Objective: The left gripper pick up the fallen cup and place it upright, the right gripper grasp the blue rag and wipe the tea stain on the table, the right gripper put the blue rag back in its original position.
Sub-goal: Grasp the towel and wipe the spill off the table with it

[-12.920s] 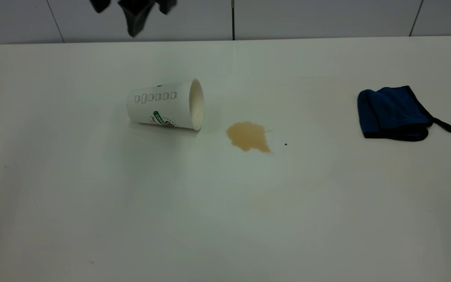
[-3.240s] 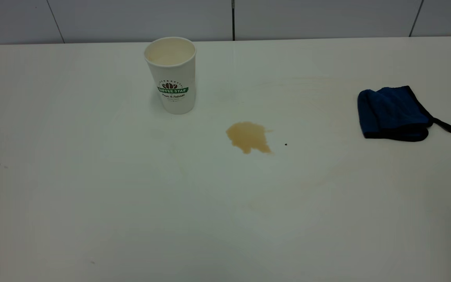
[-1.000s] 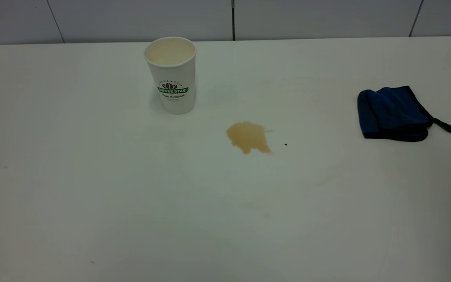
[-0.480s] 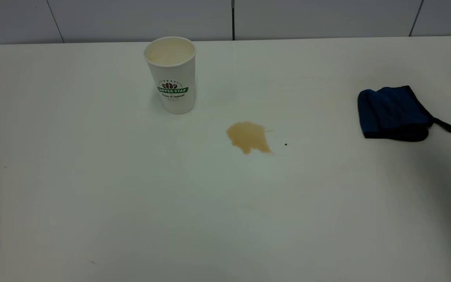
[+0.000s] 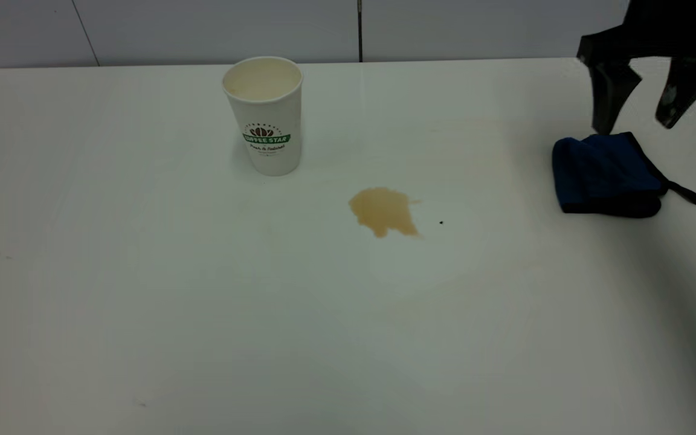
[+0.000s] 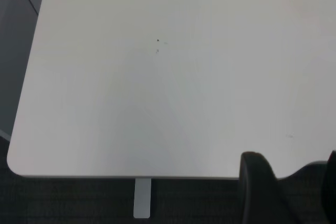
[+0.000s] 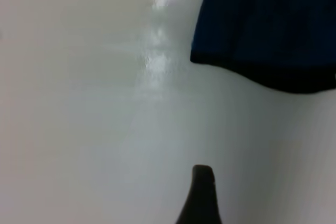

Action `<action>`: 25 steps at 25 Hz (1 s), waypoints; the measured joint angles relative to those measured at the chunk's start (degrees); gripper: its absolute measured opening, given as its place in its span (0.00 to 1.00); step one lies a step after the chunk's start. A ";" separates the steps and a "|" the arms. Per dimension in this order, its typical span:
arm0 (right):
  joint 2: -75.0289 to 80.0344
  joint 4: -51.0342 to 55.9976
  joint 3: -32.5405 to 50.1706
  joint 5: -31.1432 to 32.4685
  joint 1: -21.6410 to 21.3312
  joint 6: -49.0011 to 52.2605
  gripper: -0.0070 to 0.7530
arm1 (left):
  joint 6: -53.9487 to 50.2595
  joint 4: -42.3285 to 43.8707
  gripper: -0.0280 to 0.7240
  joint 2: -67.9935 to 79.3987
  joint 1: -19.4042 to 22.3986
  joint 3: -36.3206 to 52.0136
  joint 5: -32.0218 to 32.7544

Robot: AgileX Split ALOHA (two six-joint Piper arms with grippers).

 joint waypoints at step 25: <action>15.97 2.17 -7.77 -12.00 -5.09 -4.05 0.94 | 0.01 0.00 0.47 0.00 0.00 0.00 0.00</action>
